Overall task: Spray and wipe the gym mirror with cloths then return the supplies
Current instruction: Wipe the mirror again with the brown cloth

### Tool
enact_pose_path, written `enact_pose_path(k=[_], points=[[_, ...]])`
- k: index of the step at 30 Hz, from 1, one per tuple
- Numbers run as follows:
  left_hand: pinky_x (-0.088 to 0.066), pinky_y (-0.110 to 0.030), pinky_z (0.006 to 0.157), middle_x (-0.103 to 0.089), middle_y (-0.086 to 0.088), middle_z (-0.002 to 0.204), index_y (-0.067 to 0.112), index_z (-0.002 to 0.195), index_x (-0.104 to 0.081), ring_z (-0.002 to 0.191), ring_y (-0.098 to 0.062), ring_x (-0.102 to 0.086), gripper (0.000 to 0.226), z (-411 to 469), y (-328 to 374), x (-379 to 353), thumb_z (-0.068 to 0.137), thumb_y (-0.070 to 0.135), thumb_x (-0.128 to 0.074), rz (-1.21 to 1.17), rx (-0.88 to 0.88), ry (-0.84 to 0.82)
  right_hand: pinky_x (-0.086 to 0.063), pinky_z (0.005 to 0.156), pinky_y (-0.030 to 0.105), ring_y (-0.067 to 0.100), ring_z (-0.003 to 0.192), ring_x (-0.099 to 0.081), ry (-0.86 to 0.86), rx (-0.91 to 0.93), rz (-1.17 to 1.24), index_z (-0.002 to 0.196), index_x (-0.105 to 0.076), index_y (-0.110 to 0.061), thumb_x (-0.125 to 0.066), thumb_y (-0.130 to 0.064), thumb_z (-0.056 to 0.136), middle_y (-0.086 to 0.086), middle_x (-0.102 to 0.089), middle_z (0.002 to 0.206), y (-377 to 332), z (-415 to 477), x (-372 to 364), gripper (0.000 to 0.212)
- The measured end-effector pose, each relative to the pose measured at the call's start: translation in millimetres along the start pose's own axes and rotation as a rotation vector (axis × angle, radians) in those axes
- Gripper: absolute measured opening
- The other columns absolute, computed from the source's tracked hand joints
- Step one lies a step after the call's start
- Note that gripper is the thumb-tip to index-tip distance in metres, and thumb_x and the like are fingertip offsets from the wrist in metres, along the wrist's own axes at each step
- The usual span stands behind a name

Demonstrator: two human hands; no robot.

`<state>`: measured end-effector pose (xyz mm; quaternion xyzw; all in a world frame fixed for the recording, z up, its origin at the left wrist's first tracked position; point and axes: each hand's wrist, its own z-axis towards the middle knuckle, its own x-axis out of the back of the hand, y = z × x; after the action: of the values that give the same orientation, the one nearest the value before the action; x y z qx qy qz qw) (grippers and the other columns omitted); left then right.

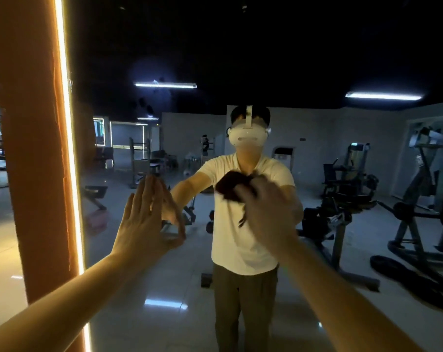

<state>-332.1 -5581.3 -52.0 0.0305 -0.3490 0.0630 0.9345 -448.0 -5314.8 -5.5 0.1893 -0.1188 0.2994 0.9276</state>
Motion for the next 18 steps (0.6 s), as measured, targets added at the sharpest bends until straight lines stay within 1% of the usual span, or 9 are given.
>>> enact_pose_path(k=[1,3,5,6,8,11,13,16,18], points=[[-0.007,-0.057,0.128,0.025,-0.012,0.171,0.007,0.162,0.019,0.159,-0.031,0.020,0.157,2,5,-1,0.061,0.094,-0.063,0.000,0.024,-0.023,-0.050,0.089,0.042,0.031,0.104,-0.061,0.031,-0.134,0.002,0.129,-0.062,-0.017,-0.061,-0.013,0.093,0.015,-0.061,0.119,27,1,9,0.036],[-0.004,-0.057,0.128,0.032,-0.013,0.168,0.004,0.160,0.024,0.157,-0.032,0.025,0.166,3,12,-3,0.055,0.086,-0.075,0.010,0.073,-0.061,-0.055,0.089,0.048,0.038,0.108,-0.060,0.123,-0.364,0.060,0.134,-0.057,-0.011,-0.064,-0.010,0.094,0.022,-0.057,0.124,57,1,21,0.041],[-0.003,-0.056,0.129,0.034,-0.013,0.167,0.002,0.158,0.025,0.156,-0.031,0.027,0.168,3,14,-4,0.054,0.083,-0.079,0.023,0.101,-0.086,-0.055,0.088,0.054,0.042,0.110,-0.059,0.179,-0.499,0.057,0.138,-0.054,-0.008,-0.066,-0.009,0.092,0.025,-0.056,0.126,50,3,20,0.047],[-0.004,-0.056,0.129,0.034,-0.013,0.167,0.002,0.158,0.025,0.156,-0.030,0.027,0.168,3,14,-3,0.053,0.086,-0.075,0.027,0.106,-0.095,-0.054,0.090,0.054,0.042,0.111,-0.060,0.175,-0.530,0.051,0.141,-0.053,-0.007,-0.067,-0.010,0.091,0.025,-0.056,0.128,36,2,16,0.052],[-0.005,-0.055,0.130,0.034,-0.012,0.167,0.004,0.158,0.028,0.156,-0.029,0.028,0.165,3,15,0,0.050,0.094,-0.059,0.034,0.128,-0.098,-0.052,0.091,0.045,0.038,0.107,-0.061,0.175,-0.483,0.071,0.143,-0.052,-0.005,-0.066,-0.013,0.090,0.025,-0.058,0.127,0,0,0,0.056],[0.000,-0.051,0.130,0.036,-0.011,0.166,0.007,0.157,0.031,0.156,-0.028,0.028,0.161,3,21,5,0.048,0.101,-0.041,0.060,0.160,-0.127,-0.050,0.087,0.041,0.032,0.104,-0.060,0.119,-0.275,0.178,0.142,-0.055,-0.008,-0.054,-0.011,0.097,0.017,-0.060,0.119,-60,-13,-26,0.045],[0.002,-0.051,0.130,0.033,-0.012,0.168,0.008,0.159,0.028,0.157,-0.028,0.025,0.157,-3,27,4,0.056,0.100,-0.047,0.069,0.187,-0.122,-0.051,0.081,0.038,0.027,0.098,-0.061,0.035,-0.126,0.231,0.136,-0.063,-0.013,-0.048,-0.016,0.099,0.011,-0.062,0.114,-97,-34,-39,0.040],[0.005,-0.052,0.130,0.031,-0.014,0.168,0.009,0.160,0.025,0.157,-0.029,0.025,0.143,-28,37,-7,0.076,0.081,-0.066,0.075,0.252,-0.082,-0.056,0.074,0.037,0.025,0.094,-0.062,-0.120,0.031,0.275,0.131,-0.067,-0.016,-0.040,-0.019,0.098,0.011,-0.063,0.115,-114,-75,-46,0.044],[0.005,-0.052,0.129,0.029,-0.014,0.169,0.012,0.161,0.026,0.158,-0.029,0.023,0.148,-45,47,-14,0.074,0.073,-0.077,0.075,0.252,-0.101,-0.056,0.079,0.040,0.027,0.099,-0.061,-0.141,0.021,0.277,0.133,-0.065,-0.019,-0.051,-0.020,0.095,0.011,-0.059,0.118,-86,-102,-44,0.041]])
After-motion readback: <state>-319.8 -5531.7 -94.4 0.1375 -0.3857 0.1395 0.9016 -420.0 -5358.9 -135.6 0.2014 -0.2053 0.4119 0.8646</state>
